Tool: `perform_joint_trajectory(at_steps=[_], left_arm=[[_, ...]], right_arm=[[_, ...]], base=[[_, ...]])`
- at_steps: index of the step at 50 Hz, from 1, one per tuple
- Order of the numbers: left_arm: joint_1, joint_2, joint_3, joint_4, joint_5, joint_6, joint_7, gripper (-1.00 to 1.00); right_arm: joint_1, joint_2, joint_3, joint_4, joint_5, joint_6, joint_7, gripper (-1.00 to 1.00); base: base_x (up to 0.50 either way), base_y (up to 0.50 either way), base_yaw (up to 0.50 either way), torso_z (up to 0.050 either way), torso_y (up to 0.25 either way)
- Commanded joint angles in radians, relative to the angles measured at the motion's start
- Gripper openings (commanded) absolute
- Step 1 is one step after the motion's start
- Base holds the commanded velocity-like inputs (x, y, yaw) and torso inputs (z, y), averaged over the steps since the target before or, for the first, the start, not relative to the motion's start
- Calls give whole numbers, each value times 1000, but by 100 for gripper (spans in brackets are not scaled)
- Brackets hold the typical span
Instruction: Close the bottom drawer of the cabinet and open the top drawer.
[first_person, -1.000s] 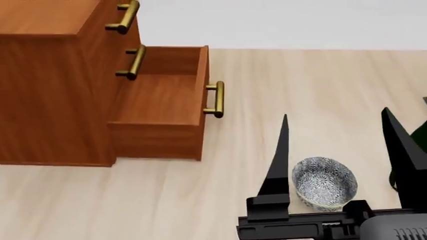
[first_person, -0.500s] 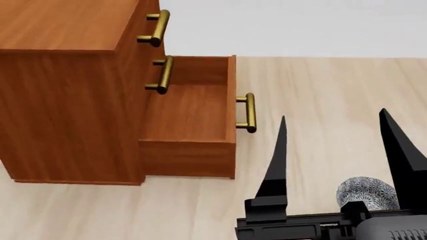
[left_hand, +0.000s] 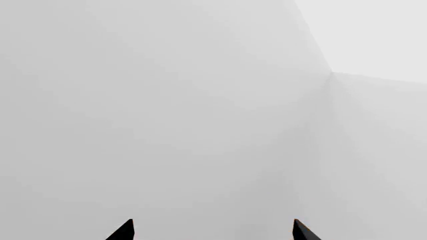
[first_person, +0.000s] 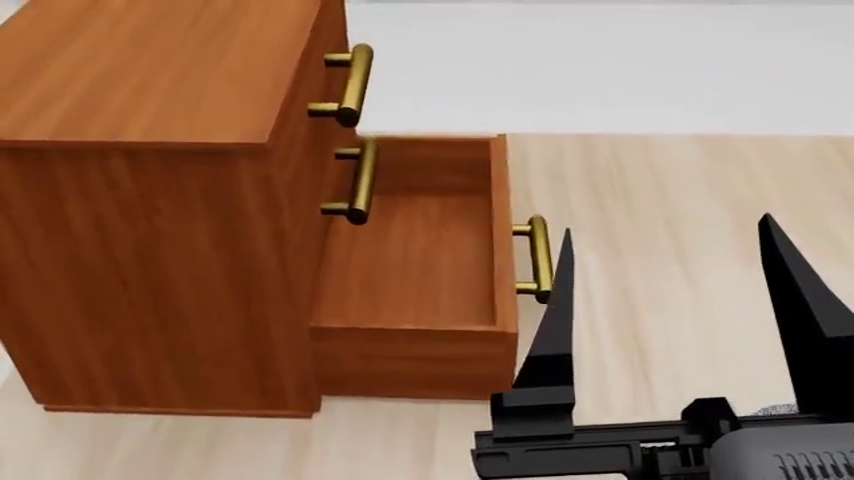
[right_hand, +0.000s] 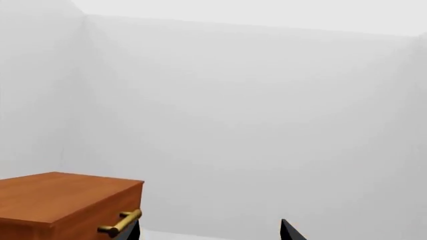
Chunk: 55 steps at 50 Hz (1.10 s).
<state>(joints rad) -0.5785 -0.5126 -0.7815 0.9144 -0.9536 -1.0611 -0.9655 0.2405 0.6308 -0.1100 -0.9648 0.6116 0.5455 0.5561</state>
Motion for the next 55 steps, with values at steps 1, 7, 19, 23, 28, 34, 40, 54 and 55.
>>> perform_joint_trajectory(at_steps=[1, 7, 19, 23, 28, 34, 40, 54, 55], left_arm=[[7, -3, 2, -2, -2, 9, -2, 100], [8, -6, 6, -2, -4, 9, -7, 100], [13, -11, 9, -4, -6, 16, -9, 100], [13, -13, 9, -5, -12, 16, -12, 100], [14, -16, 15, -5, -12, 16, -15, 100], [12, -20, 19, -6, -15, 17, -20, 100], [15, -23, 21, -6, -16, 20, -19, 100], [21, -33, 30, -4, -15, 24, -23, 100], [22, -32, 29, -5, -15, 27, -21, 100]], right_arm=[[6, 8, -6, -1, -2, 2, 6, 100], [5, 12, -4, 1, 0, -2, 9, 100], [5, 17, -7, 8, -4, -11, 11, 100], [10, 17, -9, 8, 1, -10, 11, 100], [12, 15, -8, 12, 6, -15, 12, 100], [15, 18, -10, 14, 9, -16, 13, 100], [22, 19, -7, 14, 24, -11, 16, 100], [112, 53, 8, -1, 114, 71, 41, 100], [116, 54, 11, -2, 122, 74, 44, 100]], base=[[180, 98, 0, 0, 0], [183, 126, 0, 0, 0], [185, 128, 0, 0, 0], [194, 129, 0, 0, 0], [198, 130, 0, 0, 0], [217, 130, 0, 0, 2], [224, 128, 0, 0, 0], [227, 120, 0, 0, 0], [227, 98, 0, 0, 0]])
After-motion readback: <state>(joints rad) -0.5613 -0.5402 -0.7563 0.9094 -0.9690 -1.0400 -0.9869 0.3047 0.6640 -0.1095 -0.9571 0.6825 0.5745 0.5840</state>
